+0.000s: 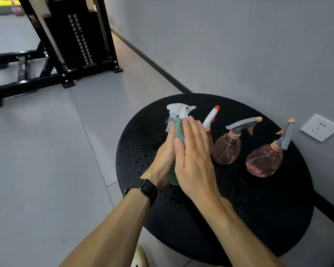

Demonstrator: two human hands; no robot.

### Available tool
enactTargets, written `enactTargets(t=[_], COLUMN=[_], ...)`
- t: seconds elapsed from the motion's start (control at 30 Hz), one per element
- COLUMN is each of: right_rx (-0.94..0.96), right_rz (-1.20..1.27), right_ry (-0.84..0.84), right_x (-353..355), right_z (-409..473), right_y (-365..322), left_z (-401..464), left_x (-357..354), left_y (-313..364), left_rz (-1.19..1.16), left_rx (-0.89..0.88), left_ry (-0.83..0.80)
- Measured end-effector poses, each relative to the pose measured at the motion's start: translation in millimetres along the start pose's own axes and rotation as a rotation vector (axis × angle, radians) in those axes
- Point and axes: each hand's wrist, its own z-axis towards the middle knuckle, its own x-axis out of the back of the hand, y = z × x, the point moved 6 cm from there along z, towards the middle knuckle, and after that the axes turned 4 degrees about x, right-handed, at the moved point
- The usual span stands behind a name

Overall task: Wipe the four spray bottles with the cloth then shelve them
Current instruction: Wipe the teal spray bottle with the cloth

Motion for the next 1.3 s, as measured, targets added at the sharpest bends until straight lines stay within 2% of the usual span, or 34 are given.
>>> enactTargets(t=[0.43, 0.8, 1.1, 1.3], right_rx=[0.098, 0.035, 0.002, 0.034], right_rz=[0.014, 0.027, 0.028, 0.153], right_ry=[0.029, -0.009, -0.149, -0.187], right_x=[8, 6, 2, 1], right_z=[-38, -27, 0, 8], right_y=[7, 14, 12, 3], left_z=[23, 17, 15, 11], left_x=[5, -9, -1, 16], left_y=[4, -6, -12, 4], left_rz=[-0.179, -0.153, -0.075, -0.091], left_rx=[0.047, 0.073, 0.107, 0.061], left_ry=[0.032, -0.094, -0.041, 0.064])
